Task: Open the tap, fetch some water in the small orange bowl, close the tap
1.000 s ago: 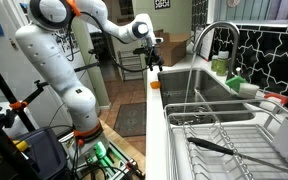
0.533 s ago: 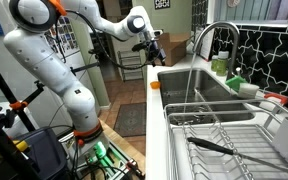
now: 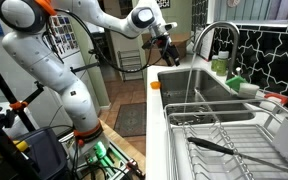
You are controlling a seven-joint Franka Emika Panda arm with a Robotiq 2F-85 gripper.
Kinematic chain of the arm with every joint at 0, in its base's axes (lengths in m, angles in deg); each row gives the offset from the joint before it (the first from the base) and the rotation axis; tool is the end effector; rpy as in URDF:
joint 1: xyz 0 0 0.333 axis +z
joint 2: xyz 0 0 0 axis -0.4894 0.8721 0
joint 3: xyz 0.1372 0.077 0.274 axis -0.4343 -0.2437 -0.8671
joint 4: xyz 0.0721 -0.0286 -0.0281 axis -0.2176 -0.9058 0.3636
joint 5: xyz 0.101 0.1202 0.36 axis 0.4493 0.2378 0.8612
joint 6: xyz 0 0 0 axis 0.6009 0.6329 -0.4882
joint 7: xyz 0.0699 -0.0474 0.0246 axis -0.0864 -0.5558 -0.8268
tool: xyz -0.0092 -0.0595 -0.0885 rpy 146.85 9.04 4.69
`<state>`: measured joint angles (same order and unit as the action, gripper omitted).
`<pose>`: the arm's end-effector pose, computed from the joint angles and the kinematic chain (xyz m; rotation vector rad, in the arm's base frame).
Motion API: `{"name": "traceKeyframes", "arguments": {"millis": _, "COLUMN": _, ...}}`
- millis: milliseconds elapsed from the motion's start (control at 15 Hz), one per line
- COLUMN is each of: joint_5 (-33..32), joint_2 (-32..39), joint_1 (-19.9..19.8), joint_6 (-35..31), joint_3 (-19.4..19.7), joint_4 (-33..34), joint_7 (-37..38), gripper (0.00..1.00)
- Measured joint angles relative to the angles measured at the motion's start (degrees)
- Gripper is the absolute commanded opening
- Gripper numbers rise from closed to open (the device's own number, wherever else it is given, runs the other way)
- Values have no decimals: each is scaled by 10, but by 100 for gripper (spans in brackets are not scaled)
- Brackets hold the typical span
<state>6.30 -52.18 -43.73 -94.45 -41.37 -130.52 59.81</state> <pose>0.4236 -0.1749 0.5258 2.7462 -0.5818 0.3037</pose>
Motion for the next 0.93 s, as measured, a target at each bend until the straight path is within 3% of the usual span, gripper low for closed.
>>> {"name": "traceKeyframes", "arguments": {"millis": 267, "joint_5": -5, "joint_2": -5, "joint_1": -52, "joint_6": 0, "joint_3": 42, "joint_4": 18, "joint_7": 8, "gripper": 100}}
{"name": "traceKeyframes", "arguments": {"millis": 667, "joint_5": 1, "joint_2": 5, "joint_1": -54, "joint_6": 0, "joint_3": 42, "joint_4": 30, "joint_7": 24, "gripper": 100}}
{"name": "traceKeyframes", "arguments": {"millis": 933, "joint_5": 43, "joint_2": 92, "joint_1": -66, "joint_6": -26, "joint_3": 85, "joint_4": 107, "joint_7": 57, "gripper": 100}}
